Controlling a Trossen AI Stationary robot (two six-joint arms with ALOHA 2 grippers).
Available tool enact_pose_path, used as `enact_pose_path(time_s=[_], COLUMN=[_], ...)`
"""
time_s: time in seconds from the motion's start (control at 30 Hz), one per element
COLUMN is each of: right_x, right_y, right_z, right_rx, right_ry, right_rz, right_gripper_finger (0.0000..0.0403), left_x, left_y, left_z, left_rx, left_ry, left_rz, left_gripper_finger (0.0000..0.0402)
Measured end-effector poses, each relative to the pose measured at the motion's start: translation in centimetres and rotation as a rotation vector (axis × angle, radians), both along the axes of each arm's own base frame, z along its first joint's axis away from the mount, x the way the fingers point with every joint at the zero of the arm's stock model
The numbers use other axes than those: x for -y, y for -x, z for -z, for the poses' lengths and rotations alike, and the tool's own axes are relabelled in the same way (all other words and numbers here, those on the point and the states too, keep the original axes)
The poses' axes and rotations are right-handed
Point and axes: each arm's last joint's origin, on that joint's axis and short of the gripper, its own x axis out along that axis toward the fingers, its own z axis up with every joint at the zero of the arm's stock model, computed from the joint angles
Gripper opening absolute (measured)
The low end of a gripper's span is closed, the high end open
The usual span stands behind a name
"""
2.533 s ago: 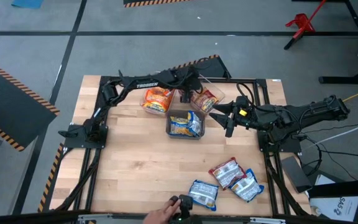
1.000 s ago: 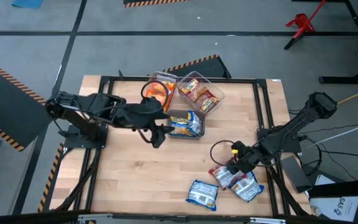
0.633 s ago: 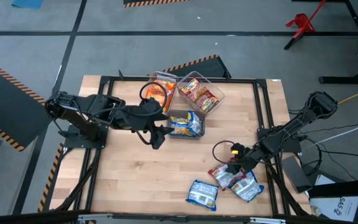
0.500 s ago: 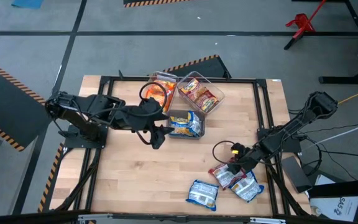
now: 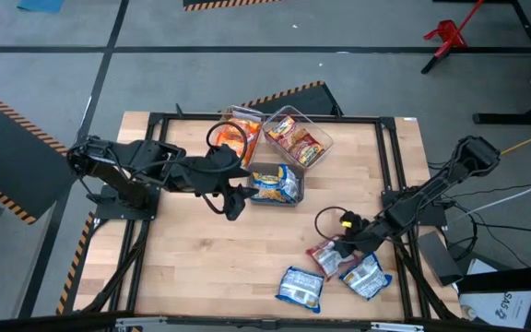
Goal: Sort Maruchan noodles
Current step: Put the red noodle pack into the right transparent bin
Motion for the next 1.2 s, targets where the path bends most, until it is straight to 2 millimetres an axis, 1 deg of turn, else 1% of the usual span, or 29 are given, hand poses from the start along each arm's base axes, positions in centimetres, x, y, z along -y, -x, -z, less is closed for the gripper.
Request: enact_pose_path(time_s=[0.1, 0.23, 0.33, 0.4, 0.47, 0.57, 0.63, 0.7, 0.77, 0.83, 0.9, 1.03, 1.2], right_x=[-0.3, -0.5, -0.4, 0.0, 0.4, 1.2, 2.0, 2.8, 3.6, 4.3, 4.8, 5.4, 5.4], right_y=[-0.7, -1.5, -2.5, -3.3, -4.2, -5.4, -5.9, -6.2, -6.4, -6.4, -6.6, -6.7, -6.7], right_z=[-1.4, -3.8, -6.4, -8.4, -10.8, -15.2, -18.0, -20.3, -21.9, -22.9, -23.6, -24.1, -24.1], right_rx=[0.081, 0.159, 0.224, 0.266, 0.315, 0.391, 0.424, 0.442, 0.441, 0.433, 0.44, 0.448, 0.449], right_ry=[0.026, 0.129, 0.237, 0.327, 0.429, 0.585, 0.682, 0.753, 0.796, 0.814, 0.807, 0.79, 0.789], right_rz=[0.035, 0.066, 0.107, 0.142, 0.17, 0.201, 0.209, 0.208, 0.208, 0.22, 0.246, 0.256, 0.256], right_gripper_finger=[0.0014, 0.0013, 0.0013, 0.0013, 0.0013, 0.0013, 0.0013, 0.0013, 0.0013, 0.0013, 0.0013, 0.0014, 0.0014], left_x=[0.0, 0.0, -0.1, -0.2, -0.4, -0.8, -0.9, -0.9, -0.8, -0.7, -0.7, -1.3, -2.1], left_y=[0.1, 0.0, -0.2, -0.2, -0.5, -1.2, -1.9, -2.8, -3.9, -4.7, -5.1, -5.5, -5.7], left_z=[-0.1, -0.7, -0.9, -1.0, -0.5, 0.8, 1.5, 2.2, 3.0, 3.2, 3.7, 5.8, 8.3], left_rx=[0.008, 0.075, 0.124, 0.139, 0.145, 0.14, 0.174, 0.233, 0.306, 0.391, 0.44, 0.404, 0.365], left_ry=[0.024, 0.06, 0.084, 0.094, 0.115, 0.155, 0.197, 0.238, 0.255, 0.239, 0.219, 0.176, 0.145], left_rz=[-0.004, -0.029, -0.089, -0.125, -0.157, -0.197, -0.216, -0.197, -0.137, -0.073, -0.044, -0.082, -0.138], left_gripper_finger=[0.0251, 0.0251, 0.0251, 0.0251, 0.0251, 0.0251, 0.0251, 0.0251, 0.0251, 0.0251, 0.0251, 0.0251, 0.0251])
